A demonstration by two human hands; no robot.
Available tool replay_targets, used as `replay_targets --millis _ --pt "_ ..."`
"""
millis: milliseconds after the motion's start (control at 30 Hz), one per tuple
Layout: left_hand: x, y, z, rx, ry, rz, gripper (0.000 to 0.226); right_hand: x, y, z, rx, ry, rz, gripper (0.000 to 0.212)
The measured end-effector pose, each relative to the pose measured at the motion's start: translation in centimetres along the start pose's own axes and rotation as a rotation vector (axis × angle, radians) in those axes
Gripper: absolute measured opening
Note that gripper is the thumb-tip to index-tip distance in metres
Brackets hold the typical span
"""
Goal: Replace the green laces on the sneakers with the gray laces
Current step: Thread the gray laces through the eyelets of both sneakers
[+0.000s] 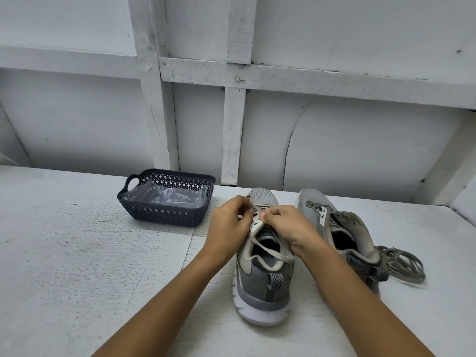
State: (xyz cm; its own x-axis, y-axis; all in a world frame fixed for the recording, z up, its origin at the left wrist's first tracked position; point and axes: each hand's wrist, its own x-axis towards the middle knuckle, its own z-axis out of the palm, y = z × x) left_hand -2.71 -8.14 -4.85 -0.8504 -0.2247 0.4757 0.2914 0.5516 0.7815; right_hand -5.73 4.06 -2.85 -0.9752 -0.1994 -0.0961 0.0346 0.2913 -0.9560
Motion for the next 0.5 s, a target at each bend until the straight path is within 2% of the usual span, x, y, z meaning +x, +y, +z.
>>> replay_targets --millis 200,333,500 --pt "0.07 0.09 -0.15 -0.005 -0.027 0.045 0.018 -0.22 -0.11 -0.09 0.024 -0.008 0.003 0.027" --pt "0.02 -0.11 -0.18 -0.003 -0.038 0.046 0.006 -0.14 0.0 -0.03 -0.016 -0.012 -0.002 0.028" --pt "0.29 -0.32 -0.36 -0.07 -0.082 -0.067 0.007 -0.13 0.0 0.11 -0.037 0.031 -0.014 0.034"
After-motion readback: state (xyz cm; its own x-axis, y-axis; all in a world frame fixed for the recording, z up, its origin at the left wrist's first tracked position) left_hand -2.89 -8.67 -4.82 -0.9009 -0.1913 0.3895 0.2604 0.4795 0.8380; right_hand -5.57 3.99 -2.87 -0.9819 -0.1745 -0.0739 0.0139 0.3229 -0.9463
